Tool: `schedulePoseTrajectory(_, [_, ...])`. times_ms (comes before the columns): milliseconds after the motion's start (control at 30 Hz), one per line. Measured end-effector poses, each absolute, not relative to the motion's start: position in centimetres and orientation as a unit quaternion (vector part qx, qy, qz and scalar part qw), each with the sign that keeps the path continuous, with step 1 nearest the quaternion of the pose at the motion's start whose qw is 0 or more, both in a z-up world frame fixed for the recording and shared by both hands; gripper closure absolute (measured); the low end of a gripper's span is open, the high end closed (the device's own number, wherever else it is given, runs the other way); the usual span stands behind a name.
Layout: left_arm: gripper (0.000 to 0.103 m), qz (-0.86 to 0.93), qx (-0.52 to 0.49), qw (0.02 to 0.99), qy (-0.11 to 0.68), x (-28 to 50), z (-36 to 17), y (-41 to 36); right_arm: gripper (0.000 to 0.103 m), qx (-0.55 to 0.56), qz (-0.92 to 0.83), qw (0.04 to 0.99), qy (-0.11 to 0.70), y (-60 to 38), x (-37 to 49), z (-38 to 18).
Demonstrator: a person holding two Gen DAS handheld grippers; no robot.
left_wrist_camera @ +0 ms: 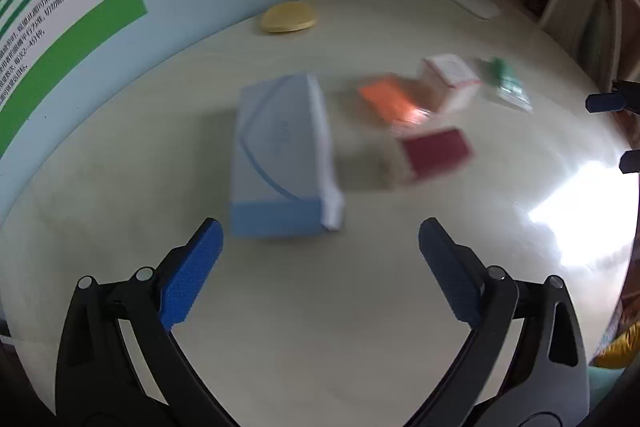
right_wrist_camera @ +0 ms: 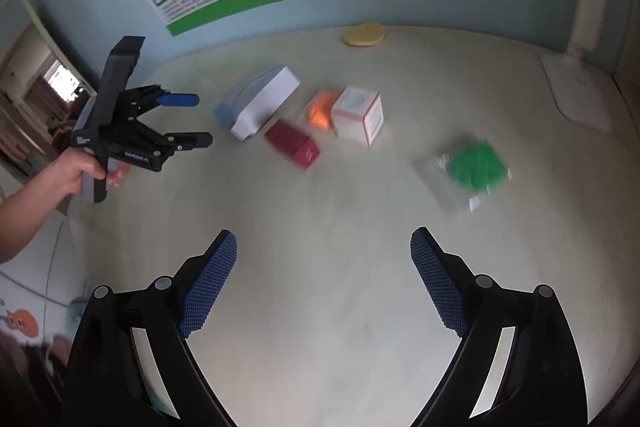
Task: Collect trash
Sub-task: 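Move both open tools back over the table toward the boxes, then grasp the white-and-blue box with the left tool while the right tool grasps the white-and-red box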
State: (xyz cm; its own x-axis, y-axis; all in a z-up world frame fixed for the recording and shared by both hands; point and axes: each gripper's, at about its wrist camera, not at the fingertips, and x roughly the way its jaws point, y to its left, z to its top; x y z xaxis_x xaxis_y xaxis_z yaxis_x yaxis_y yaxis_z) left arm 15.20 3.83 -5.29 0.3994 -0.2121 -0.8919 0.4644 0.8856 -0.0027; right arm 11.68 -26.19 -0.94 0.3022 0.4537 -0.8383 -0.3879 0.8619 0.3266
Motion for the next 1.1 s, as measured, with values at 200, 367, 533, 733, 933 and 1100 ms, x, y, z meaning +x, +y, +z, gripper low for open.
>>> schedulePoseTrajectory(200, [0.007, -0.201, 0.121, 0.821, 0.521, 19.2, -7.8, 4.7, 0.015, 0.057, 0.247, 0.797, 0.548, -24.2, 18.1, -3.2])
schedulePoseTrajectory(367, [0.007, -0.210, 0.120, 0.809, 0.536, 20.8, -9.6, 4.9, 0.015, 0.073, 0.230, 0.791, 0.562, -23.1, 21.9, -5.1])
schedulePoseTrajectory(533, [0.011, -0.221, 0.114, 0.802, 0.543, 22.1, -10.8, 4.7, 0.024, 0.074, 0.200, 0.787, 0.579, -22.0, 24.5, -7.4])
schedulePoseTrajectory(733, [0.041, -0.227, 0.110, 0.811, 0.528, 22.7, -10.2, 4.5, 0.052, 0.069, 0.197, 0.790, 0.577, -21.5, 24.5, -7.7])
schedulePoseTrajectory(933, [0.043, -0.226, 0.104, 0.813, 0.526, 22.1, -9.7, 4.6, 0.057, 0.089, 0.203, 0.789, 0.573, -22.5, 23.6, -6.6])
schedulePoseTrajectory(1100, [0.043, -0.225, 0.108, 0.818, 0.518, 21.3, -8.3, 4.4, 0.058, 0.119, 0.209, 0.796, 0.555, -24.2, 22.4, -4.5])
